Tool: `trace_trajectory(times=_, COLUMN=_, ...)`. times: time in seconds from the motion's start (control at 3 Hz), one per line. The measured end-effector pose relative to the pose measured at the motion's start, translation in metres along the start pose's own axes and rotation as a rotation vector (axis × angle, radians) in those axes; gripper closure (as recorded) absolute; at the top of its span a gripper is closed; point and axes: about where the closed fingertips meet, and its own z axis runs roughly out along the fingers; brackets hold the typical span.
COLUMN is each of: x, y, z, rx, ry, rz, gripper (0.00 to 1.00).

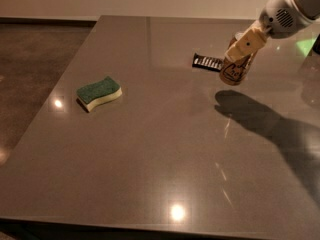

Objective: Move orange can near rxbar chocolate

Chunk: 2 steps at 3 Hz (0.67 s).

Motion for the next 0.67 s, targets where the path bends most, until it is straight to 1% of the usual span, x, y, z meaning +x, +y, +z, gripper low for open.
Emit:
trace_trajectory(times=0.33, x=0.001, y=-0.029, z=0.021, rx=-0.002, ry=0.026, rz=0.023, gripper=1.00)
trace_trajectory(times=0.67, x=0.001, y=-0.049, z=0.036, rx=0.003, ry=0.047, rz=0.031, gripper=1.00)
